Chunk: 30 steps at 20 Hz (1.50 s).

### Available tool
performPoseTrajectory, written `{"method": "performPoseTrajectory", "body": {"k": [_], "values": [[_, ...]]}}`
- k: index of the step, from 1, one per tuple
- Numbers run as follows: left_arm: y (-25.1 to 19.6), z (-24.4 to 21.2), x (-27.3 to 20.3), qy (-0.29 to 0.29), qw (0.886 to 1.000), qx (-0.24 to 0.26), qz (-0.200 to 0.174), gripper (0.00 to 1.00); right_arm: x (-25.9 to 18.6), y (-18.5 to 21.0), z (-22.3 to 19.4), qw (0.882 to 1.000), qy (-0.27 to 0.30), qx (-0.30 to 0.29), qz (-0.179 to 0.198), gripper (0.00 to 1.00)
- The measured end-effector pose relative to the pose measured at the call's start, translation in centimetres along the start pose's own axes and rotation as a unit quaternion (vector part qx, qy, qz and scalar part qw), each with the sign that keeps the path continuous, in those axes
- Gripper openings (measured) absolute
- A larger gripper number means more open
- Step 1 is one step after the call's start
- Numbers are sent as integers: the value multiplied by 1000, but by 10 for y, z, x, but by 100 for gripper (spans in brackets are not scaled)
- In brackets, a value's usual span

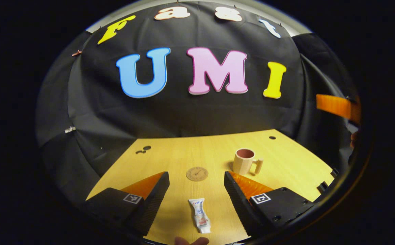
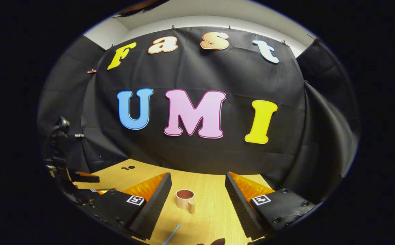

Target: Put the toothbrush and toothpaste on the desktop into the cup, then pick up the cup and place it on the coaster on the desktop.

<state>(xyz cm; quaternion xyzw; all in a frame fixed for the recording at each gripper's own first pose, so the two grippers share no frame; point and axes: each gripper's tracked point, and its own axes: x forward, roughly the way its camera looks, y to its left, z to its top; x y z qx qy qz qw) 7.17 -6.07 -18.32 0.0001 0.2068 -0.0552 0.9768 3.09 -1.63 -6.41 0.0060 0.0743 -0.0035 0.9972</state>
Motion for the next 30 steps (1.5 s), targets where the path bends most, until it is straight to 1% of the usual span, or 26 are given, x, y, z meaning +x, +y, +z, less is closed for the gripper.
{"method": "performPoseTrajectory", "body": {"k": [3, 6, 8, 12, 14, 17, 19, 21, 22, 23, 24, 26, 27, 28, 30], "values": [[-3, -44, 30, 57, 998, 2, 2, 99, 2, -2, -15, 1000, 20, 0, 4, 97], [-4, -88, 50, 112, 994, -5, 4, 100, 2, -5, -27, 999, 35, 4, 3, 97], [-4, -115, 57, 145, 989, -16, 8, 100, 1, -9, -33, 999, 41, 1, -1, 97], [-7, -153, 67, 191, 981, -16, 11, 100, -2, -17, -54, 998, 65, 2, -7, 97], [-10, -166, 73, 210, 978, -18, 8, 98, -1, -18, -66, 996, 83, 6, -9, 97], [-14, -176, 77, 231, 972, -29, 0, 94, 1, -10, -93, 991, 131, 16, -2, 98], [-14, -175, 80, 229, 973, -34, 0, 92, 2, -1, -105, 987, 158, 33, 7, 97], [-17, -173, 81, 223, 974, -27, -5, 92, 6, 10, -123, 981, 190, 43, 14, 98], [-18, -175, 81, 221, 975, -24, -7, 89, 8, 15, -132, 978, 205, 45, 17, 97], [-19, -175, 82, 221, 975, -22, -9, 78, 10, 20, -142, 974, 221, 48, 22, 97], [-18, -175, 82, 221, 975, -24, -6, 76, 10, 25, -152, 970, 238, 48, 23, 97], [-12, -174, 80, 225, 974, -34, 1, 51, 8, 35, -177, 959, 278, 53, 28, 98], [-12, -175, 83, 231, 972, -42, 3, 42, 5, 40, -188, 952, 297, 59, 30, 98], [-15, -174, 82, 233, 971, -44, 2, 41, 4, 45, -198, 947, 312, 65, 33, 98], [-13, -173, 83, 238, 970, -43, -2, 34, 1, 53, -220, 938, 337, 67, 37, 98]]}}
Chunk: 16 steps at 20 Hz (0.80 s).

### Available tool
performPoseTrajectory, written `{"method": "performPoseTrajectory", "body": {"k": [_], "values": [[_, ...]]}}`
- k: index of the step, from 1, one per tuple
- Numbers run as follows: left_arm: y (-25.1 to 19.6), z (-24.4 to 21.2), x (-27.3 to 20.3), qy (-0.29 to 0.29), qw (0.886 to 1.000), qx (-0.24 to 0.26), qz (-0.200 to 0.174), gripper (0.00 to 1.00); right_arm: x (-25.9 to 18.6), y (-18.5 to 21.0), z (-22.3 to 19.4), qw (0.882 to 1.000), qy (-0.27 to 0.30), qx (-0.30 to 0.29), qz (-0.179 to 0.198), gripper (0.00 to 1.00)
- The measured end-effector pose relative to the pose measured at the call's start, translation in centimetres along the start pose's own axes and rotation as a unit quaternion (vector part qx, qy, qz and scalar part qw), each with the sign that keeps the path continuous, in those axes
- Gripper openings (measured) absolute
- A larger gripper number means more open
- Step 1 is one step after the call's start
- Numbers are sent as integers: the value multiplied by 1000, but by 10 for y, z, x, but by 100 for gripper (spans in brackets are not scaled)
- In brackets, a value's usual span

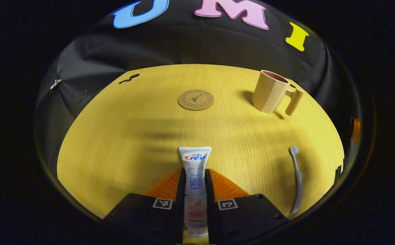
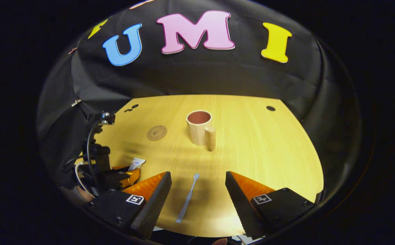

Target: Put the toothbrush and toothpaste on the desktop into the cup, then pick up the cup and place it on the coaster on the desktop.

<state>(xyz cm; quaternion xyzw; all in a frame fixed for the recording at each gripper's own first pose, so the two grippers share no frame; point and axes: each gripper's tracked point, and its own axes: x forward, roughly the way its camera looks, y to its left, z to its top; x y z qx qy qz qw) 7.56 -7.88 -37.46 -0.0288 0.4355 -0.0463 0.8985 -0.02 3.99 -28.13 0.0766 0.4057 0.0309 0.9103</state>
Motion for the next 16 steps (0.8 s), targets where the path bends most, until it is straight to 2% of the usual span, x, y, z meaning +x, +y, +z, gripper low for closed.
{"method": "performPoseTrajectory", "body": {"k": [2, 3, 4, 8, 11, 13, 14, 15, 16], "values": [[2, -2, -5, 5, 1000, -8, -5, 25, 10, 4, -18, 1000, 26, 1, 0, 98], [3, -2, -13, 2, 1000, -13, -10, 17, 16, 6, -26, 999, 37, -2, 0, 99], [4, 0, -20, -3, 1000, -14, -15, 21, 20, 5, -35, 999, 46, -4, -2, 98], [21, 17, -62, -42, 998, -31, -19, 20, 40, 12, -61, 997, 75, -8, -4, 96], [38, 25, -94, -68, 997, -41, -10, 20, 54, 16, -82, 995, 97, -7, -4, 95], [50, 21, -111, -76, 996, -38, 2, 20, 63, 17, -90, 994, 106, -4, -7, 93], [54, 16, -117, -76, 996, -39, 3, 15, 67, 17, -92, 994, 109, -5, -9, 93], [57, 12, -124, -75, 996, -42, 5, 20, 70, 16, -94, 994, 111, -7, -12, 93], [61, 7, -129, -74, 996, -46, 6, 20, 73, 15, -96, 993, 114, -11, -16, 92]]}}
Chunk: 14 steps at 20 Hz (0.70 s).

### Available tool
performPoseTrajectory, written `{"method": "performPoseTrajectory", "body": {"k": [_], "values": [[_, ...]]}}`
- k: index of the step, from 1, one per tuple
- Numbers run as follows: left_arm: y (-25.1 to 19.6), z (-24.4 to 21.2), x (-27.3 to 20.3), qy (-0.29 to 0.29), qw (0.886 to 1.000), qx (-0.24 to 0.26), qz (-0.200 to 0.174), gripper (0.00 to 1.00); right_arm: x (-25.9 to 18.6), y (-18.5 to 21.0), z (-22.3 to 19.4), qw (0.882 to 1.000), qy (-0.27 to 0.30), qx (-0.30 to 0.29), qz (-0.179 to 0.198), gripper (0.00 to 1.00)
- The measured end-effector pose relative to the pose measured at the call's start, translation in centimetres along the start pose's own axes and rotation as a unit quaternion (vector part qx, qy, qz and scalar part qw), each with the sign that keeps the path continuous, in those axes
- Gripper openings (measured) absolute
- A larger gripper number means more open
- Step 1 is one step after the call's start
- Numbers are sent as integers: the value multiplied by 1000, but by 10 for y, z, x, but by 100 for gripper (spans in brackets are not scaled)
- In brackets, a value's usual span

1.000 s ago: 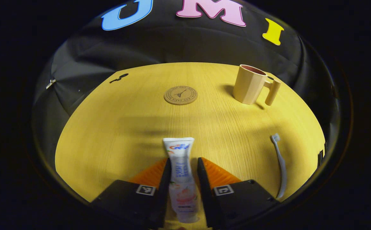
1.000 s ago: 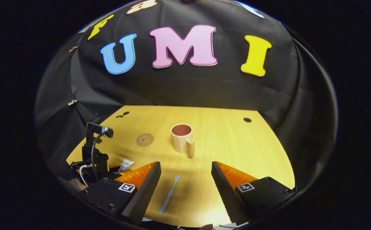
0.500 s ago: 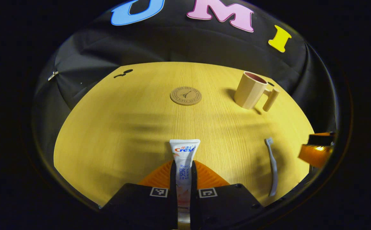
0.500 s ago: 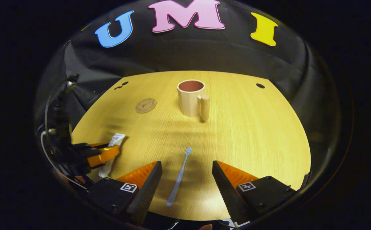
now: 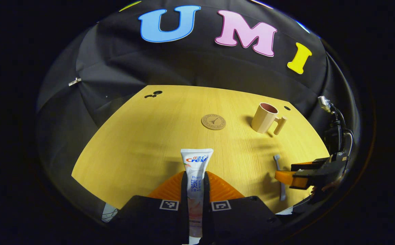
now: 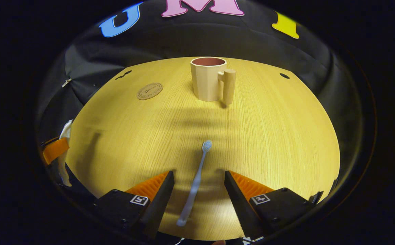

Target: Put the toothbrush and toothpaste on the desktop into the cup, then pick up the cup and place it on the coaster on the desktop.

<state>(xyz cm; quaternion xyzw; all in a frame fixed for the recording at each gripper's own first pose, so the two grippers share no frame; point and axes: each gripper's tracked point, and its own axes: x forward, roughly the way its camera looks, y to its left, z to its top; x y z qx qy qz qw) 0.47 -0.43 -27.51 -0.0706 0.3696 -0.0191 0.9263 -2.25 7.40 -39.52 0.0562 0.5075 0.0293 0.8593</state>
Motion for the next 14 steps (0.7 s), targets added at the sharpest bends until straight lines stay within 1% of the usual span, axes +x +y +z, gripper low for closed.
{"method": "performPoseTrajectory", "body": {"k": [1, 3, 4, 7, 8, 9, 10, 11, 12, 13, 14], "values": [[4, -3, -5, 1, 1000, -3, 2, 20, 3, -1, -1, 1000, 3, -2, -4, 92], [9, -12, -12, 6, 1000, -1, 7, 20, 6, -1, -4, 1000, 6, -4, -9, 88], [11, -15, -15, 6, 1000, 0, 7, 20, 7, -1, -7, 1000, 14, -7, -13, 84], [13, -19, -19, 4, 1000, 0, 7, 20, 7, 1, -5, 1000, 6, -14, -16, 81], [15, -21, -23, 3, 1000, -2, 8, 20, 7, 1, -7, 1000, 11, -10, -19, 81], [17, -21, -25, 3, 1000, -5, 9, 20, 8, 1, -7, 1000, 12, -7, -22, 84], [18, -23, -27, 3, 1000, -7, 10, 20, 7, 3, -8, 1000, 17, -5, -22, 79], [18, -25, -28, 3, 1000, -10, 12, 20, 7, 5, -8, 1000, 18, -4, -23, 76], [19, -27, -30, 3, 1000, -12, 14, 20, 6, 7, -9, 1000, 21, -5, -22, 63], [20, -28, -32, 3, 1000, -14, 15, 20, 6, 10, -8, 999, 25, -6, -22, 61], [21, -30, -35, 3, 1000, -16, 17, 20, 5, 13, -8, 999, 29, -9, -20, 52]]}}
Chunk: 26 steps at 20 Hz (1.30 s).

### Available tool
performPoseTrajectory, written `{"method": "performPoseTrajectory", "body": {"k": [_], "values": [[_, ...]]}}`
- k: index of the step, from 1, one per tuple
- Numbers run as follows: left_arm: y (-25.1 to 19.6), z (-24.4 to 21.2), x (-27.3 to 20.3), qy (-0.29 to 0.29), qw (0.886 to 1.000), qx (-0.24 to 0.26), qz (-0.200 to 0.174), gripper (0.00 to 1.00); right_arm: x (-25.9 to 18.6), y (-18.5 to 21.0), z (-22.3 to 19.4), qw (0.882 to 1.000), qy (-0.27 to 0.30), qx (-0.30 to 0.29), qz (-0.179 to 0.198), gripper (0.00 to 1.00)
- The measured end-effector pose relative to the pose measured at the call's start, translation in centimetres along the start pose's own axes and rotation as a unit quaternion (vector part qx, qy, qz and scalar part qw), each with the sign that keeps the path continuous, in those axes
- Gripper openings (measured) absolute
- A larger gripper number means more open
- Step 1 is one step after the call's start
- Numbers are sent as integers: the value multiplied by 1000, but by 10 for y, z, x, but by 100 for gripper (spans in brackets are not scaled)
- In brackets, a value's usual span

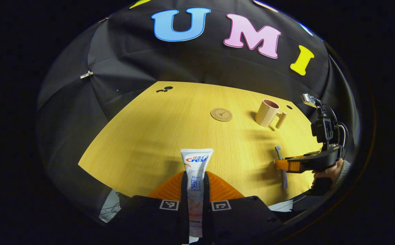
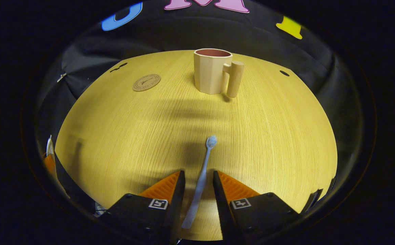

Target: Put the toothbrush and toothpaste on the desktop into the cup, then pick up the cup and place it on the coaster on the desktop.

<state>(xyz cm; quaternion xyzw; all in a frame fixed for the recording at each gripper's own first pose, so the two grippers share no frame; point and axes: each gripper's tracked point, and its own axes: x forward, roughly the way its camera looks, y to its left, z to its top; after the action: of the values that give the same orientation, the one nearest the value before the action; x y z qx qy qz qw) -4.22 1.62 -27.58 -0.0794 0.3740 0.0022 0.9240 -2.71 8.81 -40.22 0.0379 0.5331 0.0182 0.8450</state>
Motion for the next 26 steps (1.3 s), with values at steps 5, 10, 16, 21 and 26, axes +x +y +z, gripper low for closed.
{"method": "performPoseTrajectory", "body": {"k": [5, 10, 16, 21, 26], "values": [[2, -4, -14, -6, 1000, -13, 9, 20, 3, 2, 1, 1000, 15, 24, -8, 18], [-3, 4, -25, -23, 999, -22, 11, 20, -1, 4, 2, 996, -2, 84, 38, 10], [-36, 40, -20, -67, 997, -40, -29, 24, -42, -5, 36, 984, -121, 90, 93, 7], [-89, 114, -10, -137, 987, -35, -74, 25, -86, -23, 75, 966, -205, 98, 125, 7], [-178, 203, -4, -224, 959, -43, -169, 20, -115, -48, 103, 950, -259, 105, 142, 7]]}}
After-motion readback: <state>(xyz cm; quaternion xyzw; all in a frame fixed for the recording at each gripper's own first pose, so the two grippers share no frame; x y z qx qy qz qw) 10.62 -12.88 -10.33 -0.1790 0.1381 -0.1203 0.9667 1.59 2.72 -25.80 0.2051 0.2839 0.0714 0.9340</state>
